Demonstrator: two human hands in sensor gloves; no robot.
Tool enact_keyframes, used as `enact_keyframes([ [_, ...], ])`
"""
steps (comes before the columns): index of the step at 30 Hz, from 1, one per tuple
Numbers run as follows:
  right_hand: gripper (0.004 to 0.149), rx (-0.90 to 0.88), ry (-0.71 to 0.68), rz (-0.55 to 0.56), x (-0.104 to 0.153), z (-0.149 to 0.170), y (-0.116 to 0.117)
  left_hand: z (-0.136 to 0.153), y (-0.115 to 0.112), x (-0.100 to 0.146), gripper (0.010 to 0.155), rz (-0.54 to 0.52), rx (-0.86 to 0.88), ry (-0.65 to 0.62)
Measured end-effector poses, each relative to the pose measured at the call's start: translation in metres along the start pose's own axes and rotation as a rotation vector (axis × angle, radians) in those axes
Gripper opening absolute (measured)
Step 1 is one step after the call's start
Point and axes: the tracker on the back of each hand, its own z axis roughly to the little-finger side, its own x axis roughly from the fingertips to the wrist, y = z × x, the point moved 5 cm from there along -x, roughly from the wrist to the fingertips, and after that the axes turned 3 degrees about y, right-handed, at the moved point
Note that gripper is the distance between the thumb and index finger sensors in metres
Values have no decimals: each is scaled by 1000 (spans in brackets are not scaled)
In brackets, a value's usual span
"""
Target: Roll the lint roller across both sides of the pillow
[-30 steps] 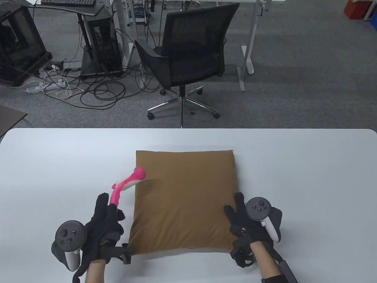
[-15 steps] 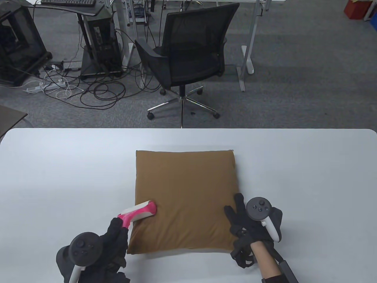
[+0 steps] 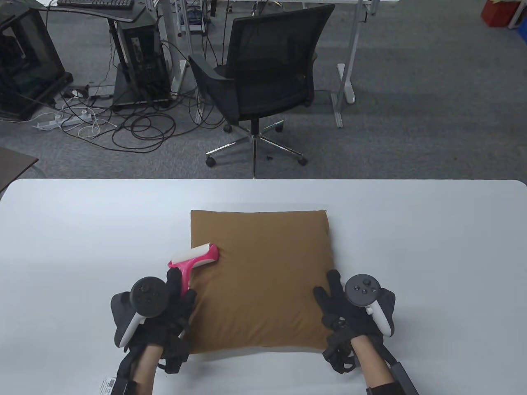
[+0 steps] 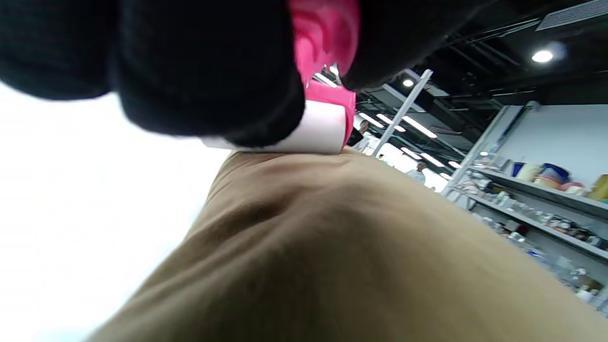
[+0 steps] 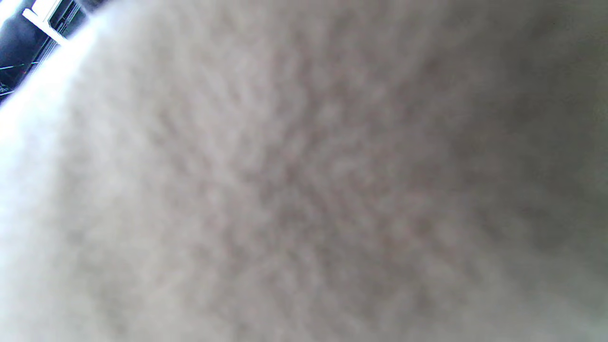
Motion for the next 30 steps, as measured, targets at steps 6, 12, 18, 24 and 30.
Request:
enact_keyframes([
  [6,70,-4,3,-13,0,0,0,9,-13,-35,70,54,103,107],
  [12,71,-3,4,-21,-2,-1,0,15,-20,-57,69,124,178,187],
  [18,71,0,5,-26,-2,-1,0,13,-15,-60,72,111,152,146],
  [24,71,8,3,-22,-2,-2,0,8,0,-48,73,67,133,90],
  [30,71,9,2,-24,-2,-2,1,11,11,-27,70,50,87,62],
])
